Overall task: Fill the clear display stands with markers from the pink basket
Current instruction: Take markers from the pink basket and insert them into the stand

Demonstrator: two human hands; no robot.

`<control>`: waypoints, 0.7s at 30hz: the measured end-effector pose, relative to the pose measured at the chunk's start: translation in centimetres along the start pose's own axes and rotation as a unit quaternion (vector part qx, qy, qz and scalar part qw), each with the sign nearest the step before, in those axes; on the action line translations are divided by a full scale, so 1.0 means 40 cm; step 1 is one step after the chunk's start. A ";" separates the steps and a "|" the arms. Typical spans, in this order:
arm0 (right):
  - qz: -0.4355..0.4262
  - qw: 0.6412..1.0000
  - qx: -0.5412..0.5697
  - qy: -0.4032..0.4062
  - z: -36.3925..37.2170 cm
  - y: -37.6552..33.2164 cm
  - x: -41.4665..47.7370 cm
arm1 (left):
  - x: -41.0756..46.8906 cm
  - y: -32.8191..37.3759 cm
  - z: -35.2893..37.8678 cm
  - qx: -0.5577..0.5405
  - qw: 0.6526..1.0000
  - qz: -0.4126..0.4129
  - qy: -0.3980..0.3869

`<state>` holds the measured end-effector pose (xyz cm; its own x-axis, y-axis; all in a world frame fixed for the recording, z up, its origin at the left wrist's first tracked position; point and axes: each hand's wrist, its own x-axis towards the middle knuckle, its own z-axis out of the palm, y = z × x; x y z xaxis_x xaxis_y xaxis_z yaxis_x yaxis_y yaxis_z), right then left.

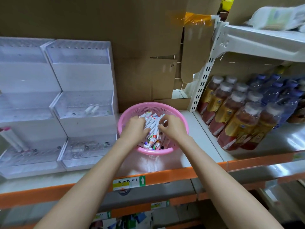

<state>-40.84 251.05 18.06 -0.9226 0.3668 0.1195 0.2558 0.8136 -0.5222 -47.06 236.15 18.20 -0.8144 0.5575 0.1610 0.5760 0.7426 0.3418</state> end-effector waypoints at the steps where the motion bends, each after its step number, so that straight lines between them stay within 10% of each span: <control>1: 0.008 1.000 0.006 0.003 0.001 0.002 0.001 | 0.002 0.005 -0.002 0.006 1.000 -0.007 -0.009; 21: -0.052 0.982 0.173 0.064 -0.011 -0.015 -0.030 | -0.007 0.012 -0.028 -0.170 0.984 -0.025 0.041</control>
<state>-39.75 250.30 18.61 -0.8892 0.3613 0.2807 0.0285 0.6560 -0.7542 -46.63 235.94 19.37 -0.8522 0.4812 0.2053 0.4891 0.5937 0.6390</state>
